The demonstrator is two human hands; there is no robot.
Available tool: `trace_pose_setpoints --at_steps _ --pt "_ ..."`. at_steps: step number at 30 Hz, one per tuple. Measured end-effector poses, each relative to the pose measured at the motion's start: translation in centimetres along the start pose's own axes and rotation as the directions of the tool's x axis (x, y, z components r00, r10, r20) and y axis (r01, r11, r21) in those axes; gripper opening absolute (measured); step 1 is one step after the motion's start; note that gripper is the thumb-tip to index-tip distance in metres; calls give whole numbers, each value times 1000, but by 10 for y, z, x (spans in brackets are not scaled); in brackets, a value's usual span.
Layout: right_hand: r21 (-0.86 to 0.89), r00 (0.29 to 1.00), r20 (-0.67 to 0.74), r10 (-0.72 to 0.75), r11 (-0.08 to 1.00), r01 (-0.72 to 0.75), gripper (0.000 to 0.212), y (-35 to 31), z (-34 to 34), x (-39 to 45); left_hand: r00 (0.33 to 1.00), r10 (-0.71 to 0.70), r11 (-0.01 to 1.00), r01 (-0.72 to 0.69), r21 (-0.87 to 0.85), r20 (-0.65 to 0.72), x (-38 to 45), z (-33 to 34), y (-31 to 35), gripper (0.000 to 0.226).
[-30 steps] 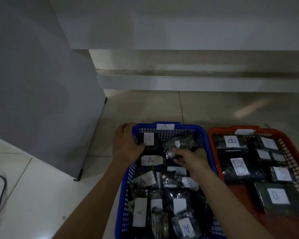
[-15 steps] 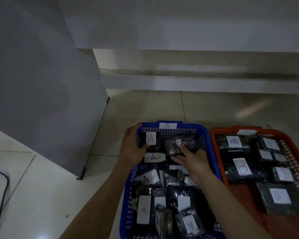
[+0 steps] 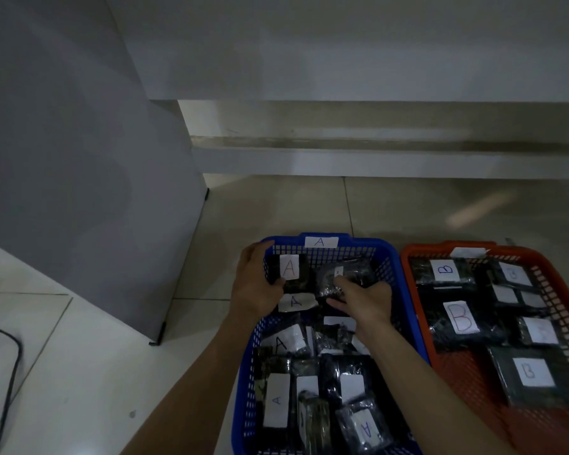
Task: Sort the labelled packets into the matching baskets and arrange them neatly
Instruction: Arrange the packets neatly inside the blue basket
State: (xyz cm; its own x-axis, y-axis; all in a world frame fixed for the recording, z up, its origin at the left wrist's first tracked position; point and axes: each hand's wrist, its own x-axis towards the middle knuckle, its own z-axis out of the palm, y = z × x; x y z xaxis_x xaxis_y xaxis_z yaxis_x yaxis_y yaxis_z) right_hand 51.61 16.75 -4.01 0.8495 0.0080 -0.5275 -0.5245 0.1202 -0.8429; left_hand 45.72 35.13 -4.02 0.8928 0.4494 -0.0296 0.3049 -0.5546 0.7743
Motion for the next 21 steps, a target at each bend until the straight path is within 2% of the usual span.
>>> trace_pose_setpoints --at_steps 2,3,5,6,7,9,10,15,21 --pt "-4 1000 -8 -29 1000 29 33 1 0 1 998 32 994 -27 105 -48 -4 -1 5 75" --pt "-15 999 -10 -49 999 49 33 2 0 2 987 119 975 -95 200 -112 -8 -1 10 71" --pt "-82 996 3 -86 993 86 35 3 -4 4 919 346 909 -277 312 -190 -19 5 20 56" --pt "-129 996 15 -91 987 93 35 3 -6 5 906 398 888 -339 312 -147 -25 11 25 46" --pt "-166 996 28 -86 982 89 33 3 -9 7 919 392 886 -362 289 -51 -31 17 29 38" --pt "-170 997 55 -51 984 60 24 4 -13 8 957 236 927 -274 256 171 -39 27 32 34" --pt "-135 997 68 -33 990 42 20 3 -15 9 961 155 936 -217 278 229 -40 29 32 36" --pt "-65 996 89 -18 998 24 24 2 -23 11 986 -25 872 -60 487 166 -35 24 39 26" --pt "-247 997 77 -11 969 29 33 7 -25 18 985 -137 697 17 717 110 -34 27 58 14"
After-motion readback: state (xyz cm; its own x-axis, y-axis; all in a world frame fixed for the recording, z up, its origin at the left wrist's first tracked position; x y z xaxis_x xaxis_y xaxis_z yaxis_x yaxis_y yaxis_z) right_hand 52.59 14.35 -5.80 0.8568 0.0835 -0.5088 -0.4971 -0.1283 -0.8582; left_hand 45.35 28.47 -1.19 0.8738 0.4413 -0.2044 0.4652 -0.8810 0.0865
